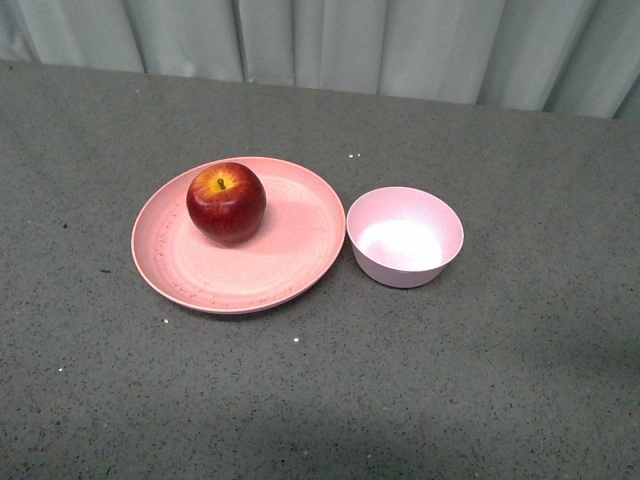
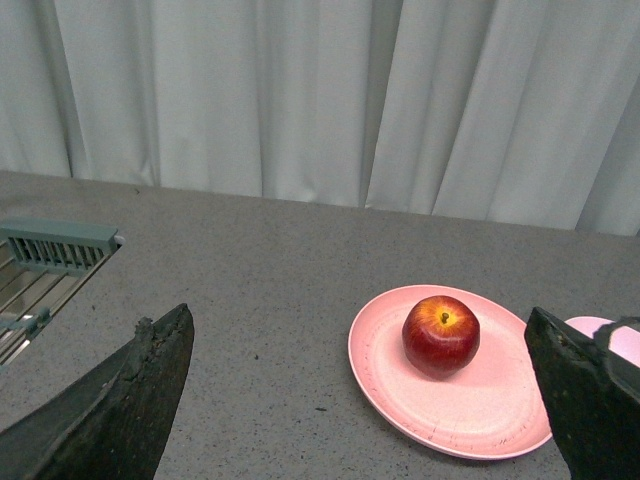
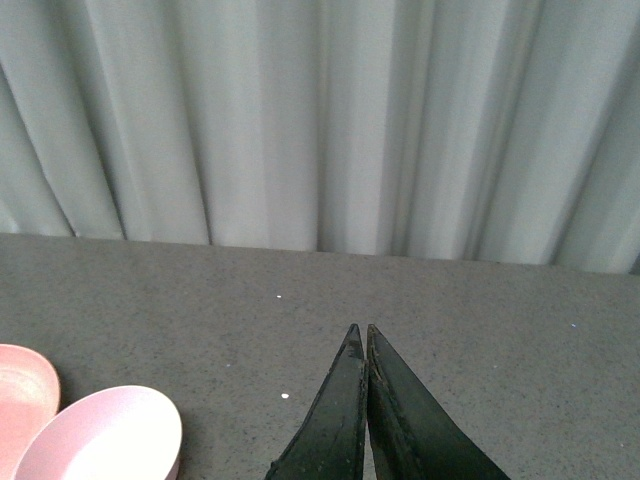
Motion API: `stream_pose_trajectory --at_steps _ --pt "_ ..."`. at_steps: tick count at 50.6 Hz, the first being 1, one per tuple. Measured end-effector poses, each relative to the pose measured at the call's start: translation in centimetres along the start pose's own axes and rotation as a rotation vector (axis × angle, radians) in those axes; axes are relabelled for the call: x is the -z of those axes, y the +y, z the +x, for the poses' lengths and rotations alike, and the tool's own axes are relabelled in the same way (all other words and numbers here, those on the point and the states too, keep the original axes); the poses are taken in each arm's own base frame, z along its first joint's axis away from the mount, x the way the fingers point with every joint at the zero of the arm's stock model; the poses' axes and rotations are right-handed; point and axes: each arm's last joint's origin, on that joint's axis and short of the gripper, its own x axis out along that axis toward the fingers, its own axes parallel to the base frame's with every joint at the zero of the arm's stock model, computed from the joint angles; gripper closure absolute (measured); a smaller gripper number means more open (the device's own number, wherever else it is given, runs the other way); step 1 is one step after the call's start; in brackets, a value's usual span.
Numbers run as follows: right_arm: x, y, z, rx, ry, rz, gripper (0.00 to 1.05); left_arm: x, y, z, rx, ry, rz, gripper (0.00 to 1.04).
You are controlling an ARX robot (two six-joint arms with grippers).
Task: Move apple from plate to bowl
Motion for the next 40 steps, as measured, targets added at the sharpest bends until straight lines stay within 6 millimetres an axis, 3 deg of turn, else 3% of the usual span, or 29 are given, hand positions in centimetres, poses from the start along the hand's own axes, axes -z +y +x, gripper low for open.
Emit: stream_pose_trajectory --at_steps 12,40 --pt "0.0 -0.9 -2.9 0.009 0.0 0.0 1.04 0.0 0.0 0.0 0.0 0.0 0.0 0.07" --pt "-0.3 -0.9 -6.5 0.009 -0.012 0.0 1.04 0.0 0.0 0.0 0.0 0.0 0.0 0.07"
